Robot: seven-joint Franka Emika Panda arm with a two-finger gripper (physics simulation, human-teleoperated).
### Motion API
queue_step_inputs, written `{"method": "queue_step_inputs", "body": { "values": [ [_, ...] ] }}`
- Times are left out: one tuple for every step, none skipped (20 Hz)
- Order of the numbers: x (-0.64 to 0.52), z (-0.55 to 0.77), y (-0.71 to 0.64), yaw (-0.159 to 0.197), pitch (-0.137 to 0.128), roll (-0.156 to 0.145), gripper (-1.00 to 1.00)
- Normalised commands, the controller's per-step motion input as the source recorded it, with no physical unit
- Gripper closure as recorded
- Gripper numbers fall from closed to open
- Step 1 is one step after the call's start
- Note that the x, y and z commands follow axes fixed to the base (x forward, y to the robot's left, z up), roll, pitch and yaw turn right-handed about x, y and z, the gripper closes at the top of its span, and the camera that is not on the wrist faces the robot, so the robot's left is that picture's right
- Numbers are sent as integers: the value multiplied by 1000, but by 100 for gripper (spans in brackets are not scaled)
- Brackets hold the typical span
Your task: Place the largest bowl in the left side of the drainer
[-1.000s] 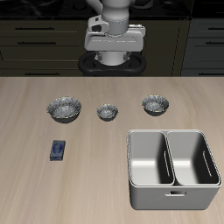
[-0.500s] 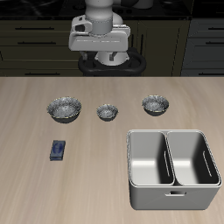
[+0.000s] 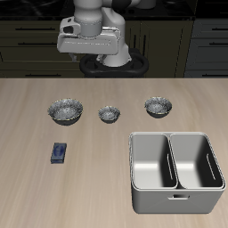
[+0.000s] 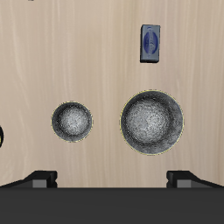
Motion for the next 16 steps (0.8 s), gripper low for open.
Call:
{"method": "queue_step_inputs", "body": {
  "values": [
    [44,-56,-380,46,-13,-18,-100],
    [95,-46,-288,-19,17,-38,-100],
    [-5,-93,-252,-13,10,-6,-100],
    [59,17,41,0,0,0,-100],
    [96,-117,-244,61,40,-8,-100],
    [88,-45,-143,5,-19,-54,-100],
    [-65,-93,-207,41,5,50,-100],
    [33,27,-175,0,-12,-23,-100],
    [-105,59,-137,-5,8,52,-100],
    [-16,93,-96,32,-58,16,-100],
    [-97,20,-15,-23,5,124,-100],
    [-28,34,-134,47,12,5,-100],
    [-24,48,-115,11,-70,-34,-100],
    [-4,-8,-105,67,36,47,-100],
    [-6,57,-264,-26,-17,-64,-100],
    [-22,6,-4,43,-1,25,-100]
  ]
}}
